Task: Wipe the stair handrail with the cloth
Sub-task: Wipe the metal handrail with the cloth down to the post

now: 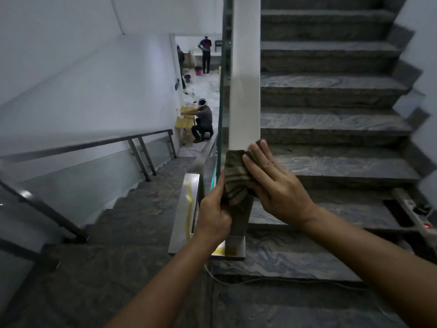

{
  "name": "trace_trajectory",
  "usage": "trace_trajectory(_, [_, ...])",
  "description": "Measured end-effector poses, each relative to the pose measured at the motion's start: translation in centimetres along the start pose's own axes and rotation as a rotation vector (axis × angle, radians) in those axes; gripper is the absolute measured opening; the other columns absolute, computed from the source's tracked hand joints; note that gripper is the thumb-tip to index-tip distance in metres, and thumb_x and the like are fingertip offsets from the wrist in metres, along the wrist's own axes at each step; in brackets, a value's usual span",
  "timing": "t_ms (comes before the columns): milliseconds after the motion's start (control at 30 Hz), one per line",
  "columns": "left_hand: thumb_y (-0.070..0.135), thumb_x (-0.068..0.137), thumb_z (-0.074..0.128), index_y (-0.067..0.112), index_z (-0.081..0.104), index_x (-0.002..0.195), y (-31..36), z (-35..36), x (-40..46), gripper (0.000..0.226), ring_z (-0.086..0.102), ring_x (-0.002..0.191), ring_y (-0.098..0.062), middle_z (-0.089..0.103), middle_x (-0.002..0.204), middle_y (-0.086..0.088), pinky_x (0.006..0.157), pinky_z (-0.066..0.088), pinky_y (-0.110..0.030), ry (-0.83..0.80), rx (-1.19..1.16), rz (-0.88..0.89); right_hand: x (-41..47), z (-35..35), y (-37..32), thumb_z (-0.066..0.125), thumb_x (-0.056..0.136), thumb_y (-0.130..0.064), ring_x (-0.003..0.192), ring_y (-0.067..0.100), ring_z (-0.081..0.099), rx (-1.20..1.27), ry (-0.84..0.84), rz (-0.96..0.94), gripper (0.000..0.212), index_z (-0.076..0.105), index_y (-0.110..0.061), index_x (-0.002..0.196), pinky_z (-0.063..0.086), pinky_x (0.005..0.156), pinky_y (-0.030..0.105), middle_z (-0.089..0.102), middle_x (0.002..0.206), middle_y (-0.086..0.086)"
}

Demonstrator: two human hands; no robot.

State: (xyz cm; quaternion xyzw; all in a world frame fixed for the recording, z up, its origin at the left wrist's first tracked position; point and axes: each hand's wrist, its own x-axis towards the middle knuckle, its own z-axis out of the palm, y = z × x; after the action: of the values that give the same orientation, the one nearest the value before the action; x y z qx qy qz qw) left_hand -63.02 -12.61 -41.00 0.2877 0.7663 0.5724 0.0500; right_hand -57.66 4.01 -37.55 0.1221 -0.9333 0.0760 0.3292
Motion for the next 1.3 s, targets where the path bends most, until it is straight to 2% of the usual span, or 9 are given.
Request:
trace_trajectory(167, [0.000, 0.092, 0.047, 0.003, 0.037, 0.143, -2.1, 0.2, 0.2, 0.053, 0.049, 0.130, -0.020, 0.053, 0.138, -0.015, 0.103, 0.046, -0.043, -0.041, -0.045, 0.124, -1.1, 1.7, -1.6, 0.041, 0.100, -0.011, 0.138, 0.043, 0.029, 0.041, 0.116, 0.109, 0.039, 0.041, 0.008, 0.134, 0.037, 0.109, 0.049, 0.031, 0.144, 0.034])
trace_trajectory(333, [-0.002, 0.094, 0.050, -0.001, 0.032, 0.144, -4.7, 0.5, 0.7, 0.054, 0.051, 0.126, -0.007, 0.054, 0.137, -0.014, 0.102, 0.047, -0.027, -0.042, -0.017, 0.287, -2.1, 3.4, -3.6, 0.042, 0.101, -0.013, 0.139, 0.027, 0.033, 0.002, 0.236, 0.222, 0.039, 0.040, 0.006, 0.135, 0.042, 0.107, 0.036, 0.027, 0.147, 0.033])
trace_trajectory(400, [0.004, 0.096, 0.047, -0.001, 0.018, 0.148, -6.2, 0.8, 1.0, 0.060, 0.043, 0.134, -0.006, 0.042, 0.147, -0.019, 0.107, 0.042, -0.025, -0.083, -0.029, 0.431, -3.1, 4.7, -4.4, 0.042, 0.101, -0.014, 0.135, 0.024, 0.037, -0.060, 0.272, 0.267, 0.041, 0.037, 0.004, 0.137, 0.044, 0.104, 0.032, 0.024, 0.149, 0.030])
trace_trajectory(500, [0.021, 0.099, 0.043, 0.021, -0.010, 0.150, -8.7, 1.0, 1.9, 0.074, 0.026, 0.144, -0.033, 0.006, 0.158, -0.023, 0.110, 0.040, -0.038, -0.152, -0.010, 0.724, -5.0, 7.0, -5.4, 0.044, 0.099, -0.014, 0.117, 0.032, 0.056, -0.166, 0.267, 0.349, 0.046, 0.032, 0.001, 0.140, 0.051, 0.094, 0.032, 0.022, 0.151, 0.026])
trace_trajectory(633, [0.025, 0.101, 0.039, 0.027, -0.012, 0.149, -10.8, 0.2, 2.6, 0.070, 0.012, 0.146, -0.038, -0.020, 0.159, -0.002, 0.114, 0.032, -0.045, -0.232, 0.107, 0.923, -7.1, 9.8, -7.3, 0.052, 0.092, -0.003, 0.088, 0.039, 0.068, -0.215, 0.228, 0.527, 0.057, 0.030, -0.007, 0.144, 0.058, 0.077, 0.038, 0.024, 0.153, 0.018])
trace_trajectory(800, [0.008, 0.092, 0.049, 0.016, 0.004, 0.151, -14.2, -1.5, 2.1, 0.075, 0.021, 0.144, -0.040, 0.004, 0.156, -0.026, 0.119, 0.016, -0.025, -0.440, 0.201, 0.911, -8.6, 11.9, -10.2, 0.058, 0.085, 0.005, 0.123, 0.030, 0.051, -0.173, 0.149, 0.704, 0.074, 0.024, -0.014, 0.148, 0.048, 0.098, 0.032, 0.018, 0.157, 0.012])
trace_trajectory(967, [0.005, 0.087, 0.059, 0.021, -0.003, 0.151, -16.0, -3.6, 0.2, 0.090, 0.054, 0.121, -0.033, -0.013, 0.160, -0.010, 0.094, 0.052, -0.033, -0.756, 0.452, 0.703, -10.5, 14.8, -11.8, 0.062, 0.086, -0.003, 0.122, 0.028, 0.053, -0.143, 0.016, 0.903, 0.082, 0.014, -0.022, 0.150, 0.044, 0.093, 0.023, 0.013, 0.158, 0.002])
trace_trajectory(1133, [0.004, 0.092, 0.045, 0.012, -0.002, 0.152, -17.3, -4.4, -0.6, 0.076, 0.004, 0.148, -0.032, -0.010, 0.161, -0.013, 0.120, 0.014, -0.044, -0.964, 0.822, 0.564, -12.2, 17.2, -12.8, 0.049, 0.086, 0.000, 0.114, 0.039, 0.055, -0.164, -0.199, 1.067, 0.074, 0.015, -0.020, 0.150, 0.048, 0.085, 0.039, 0.008, 0.158, 0.001])
trace_trajectory(1300, [0.028, 0.096, 0.041, 0.004, 0.001, 0.150, -18.0, -4.7, -1.5, 0.072, -0.007, 0.148, -0.032, -0.011, 0.160, -0.017, 0.121, 0.003, -0.048, -1.120, 0.945, 0.480, -11.8, 18.6, -13.6, 0.040, 0.090, -0.014, 0.147, 0.029, -0.007, -0.207, -0.486, 1.217, 0.065, 0.017, -0.019, 0.150, 0.000, 0.115, 0.055, -0.006, 0.161, 0.003])
